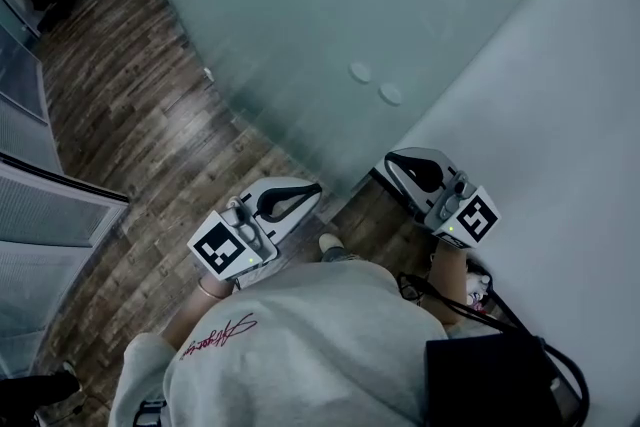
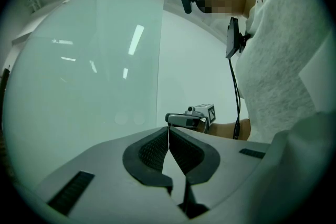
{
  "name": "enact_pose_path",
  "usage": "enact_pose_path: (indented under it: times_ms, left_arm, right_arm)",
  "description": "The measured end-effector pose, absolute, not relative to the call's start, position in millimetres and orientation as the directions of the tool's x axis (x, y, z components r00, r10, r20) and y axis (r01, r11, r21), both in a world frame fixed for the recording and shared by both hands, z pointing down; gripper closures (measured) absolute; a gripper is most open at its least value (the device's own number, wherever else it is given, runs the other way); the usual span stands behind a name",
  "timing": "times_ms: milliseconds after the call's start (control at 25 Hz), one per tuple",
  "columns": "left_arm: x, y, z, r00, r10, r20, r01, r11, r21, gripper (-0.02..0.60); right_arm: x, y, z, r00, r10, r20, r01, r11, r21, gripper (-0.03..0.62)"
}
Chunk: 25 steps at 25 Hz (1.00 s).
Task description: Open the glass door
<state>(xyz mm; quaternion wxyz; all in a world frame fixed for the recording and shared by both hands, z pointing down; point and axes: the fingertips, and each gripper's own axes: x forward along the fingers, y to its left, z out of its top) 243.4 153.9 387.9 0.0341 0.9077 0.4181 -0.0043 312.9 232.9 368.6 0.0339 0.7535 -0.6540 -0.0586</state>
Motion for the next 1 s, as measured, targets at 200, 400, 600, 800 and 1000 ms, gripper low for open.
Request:
enact_pose_path:
  times_ms: [200,400,600,800,1000]
  left_arm:
    - [228,154,385,0.646,0.762,-0.035,0.763,-0.644,0.057,0.563]
    - [212,156,388,0.647,0.762,-0.032,0.762,-0.646,0.048,0.563]
    - [216,161,386,0.655,0.754,-0.047,0.756,-0.654,0.044,0.563]
    - [215,163,385,0.661,0.748,-0.052,0.75,-0.66,0.044,0.563]
    - [218,164,385,0.675,0.735,-0.06,0.738,-0.673,0.054,0.563]
  right_arm:
    - [285,221,368,0.096,-0.994,-0.048,-0.99,-0.1,0.095,0.577]
    - [258,208,366,0.046,-0.997,-0.065,-0.994,-0.052,0.093,0.577]
    - [255,202,361,0.011,-0.998,-0.054,-0.992,-0.018,0.127,0.577]
    - [253,202,361,-0.002,-0.998,-0.055,-0.99,-0.006,0.142,0.577]
    - [251,201,365,-0.027,-0.999,-0.034,-0.989,0.021,0.149,0.577]
